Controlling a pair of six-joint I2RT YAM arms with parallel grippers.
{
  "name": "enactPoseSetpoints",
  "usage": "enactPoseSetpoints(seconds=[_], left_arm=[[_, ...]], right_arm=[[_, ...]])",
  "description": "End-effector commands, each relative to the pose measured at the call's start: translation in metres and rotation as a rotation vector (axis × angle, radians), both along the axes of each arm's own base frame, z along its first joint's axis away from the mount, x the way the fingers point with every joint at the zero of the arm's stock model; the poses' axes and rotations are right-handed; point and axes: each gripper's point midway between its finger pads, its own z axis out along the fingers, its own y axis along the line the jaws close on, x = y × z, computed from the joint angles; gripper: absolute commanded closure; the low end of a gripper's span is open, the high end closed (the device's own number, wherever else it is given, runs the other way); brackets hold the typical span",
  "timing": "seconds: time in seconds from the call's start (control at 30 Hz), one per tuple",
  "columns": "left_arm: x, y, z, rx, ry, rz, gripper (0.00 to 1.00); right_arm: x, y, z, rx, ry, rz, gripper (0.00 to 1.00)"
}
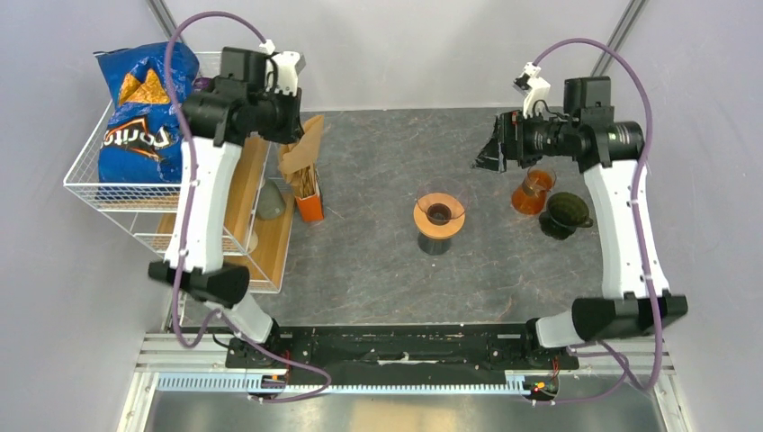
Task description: Place the coffee filter in the dripper
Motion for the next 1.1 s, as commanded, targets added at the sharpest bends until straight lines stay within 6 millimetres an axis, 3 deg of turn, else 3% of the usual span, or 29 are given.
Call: enactPoseSetpoints(seconds=[0.0,0.2,0.4,0.53,0.6,0.7,0.83,0.9,1.07], left_arm=[[-0.050,-0.053,0.064,-0.209,-0.206,-0.361,0.98],[-0.079,-0.114,0.077,-0.144,-0.425,-0.624,0.98],[-0.089,-0.151,0.088,-0.158,-0.574,-0.746,0.98],[-0.096,-0.170,0.104,-0.304,-0.598,-0.759,0.98],[-0.090,-0.174,0.112,-0.379,-0.558,-0.688,0.98],[-0.084,-0.177,0.121,-0.509,-0.457,-0.620,0.98],[-0.089,-0.181,0.136,-0.677,-0.349,-0.623,0.98],[-0.091,-0.182,0.139,-0.718,-0.319,-0.622,0.98],[-0.093,-0.184,0.144,-0.820,-0.226,-0.589,0.98]], right_arm=[[0.006,0.020,0.064,0.094,-0.323,0.043,0.03],[0.009,0.056,0.098,0.263,-0.288,0.034,0.03],[0.003,0.087,0.128,0.403,-0.258,0.104,0.03],[0.005,0.093,0.112,0.414,-0.200,0.091,0.07],[0.004,0.096,0.103,0.356,-0.237,0.096,0.04],[-0.006,0.100,0.098,0.196,-0.442,0.173,0.03],[0.000,0.087,0.084,-0.040,-0.685,0.212,0.03],[0.000,0.085,0.077,-0.104,-0.766,0.250,0.03],[-0.013,0.095,0.084,-0.193,-1.023,0.316,0.03]])
